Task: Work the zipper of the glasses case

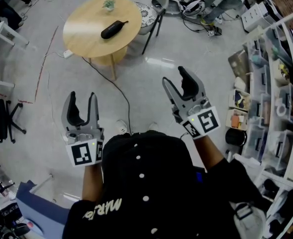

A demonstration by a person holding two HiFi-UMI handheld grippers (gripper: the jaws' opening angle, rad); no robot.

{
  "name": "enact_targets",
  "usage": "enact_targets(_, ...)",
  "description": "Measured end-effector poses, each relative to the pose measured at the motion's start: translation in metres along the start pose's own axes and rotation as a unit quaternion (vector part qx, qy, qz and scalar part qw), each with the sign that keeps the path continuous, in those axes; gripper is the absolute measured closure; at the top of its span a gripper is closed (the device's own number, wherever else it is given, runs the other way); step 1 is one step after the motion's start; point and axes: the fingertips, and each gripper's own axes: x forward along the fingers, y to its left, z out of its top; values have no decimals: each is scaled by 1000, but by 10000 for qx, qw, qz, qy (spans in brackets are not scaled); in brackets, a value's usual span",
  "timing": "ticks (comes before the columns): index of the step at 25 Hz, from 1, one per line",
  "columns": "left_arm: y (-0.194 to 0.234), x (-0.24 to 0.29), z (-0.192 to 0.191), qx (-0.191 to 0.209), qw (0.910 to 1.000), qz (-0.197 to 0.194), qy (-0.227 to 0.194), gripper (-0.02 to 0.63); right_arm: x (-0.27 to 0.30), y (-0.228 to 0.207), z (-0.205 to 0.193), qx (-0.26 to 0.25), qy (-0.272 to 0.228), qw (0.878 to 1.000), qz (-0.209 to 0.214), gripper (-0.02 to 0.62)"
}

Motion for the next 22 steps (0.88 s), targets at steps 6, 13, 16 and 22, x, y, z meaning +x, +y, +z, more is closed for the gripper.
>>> enact_targets(6, 22, 2, 2, -109, 9994, -311, -62, 373, 17, 13, 0, -137, -52, 9998, -141, 371)
enact_targets(13, 63, -3, 2, -23, 9981, -591, -148, 356, 40, 47, -2, -242, -140, 9989, -385, 370)
enact_targets(16, 81, -7, -1, 118, 9975, -691, -125, 356, 44, 60, -7, -266, -149, 9982, -523, 371)
enact_targets(22, 107, -4, -17, 100, 9974, -718, -40, 356, 50, 63, -18, -156, -102, 9968, -773, 374)
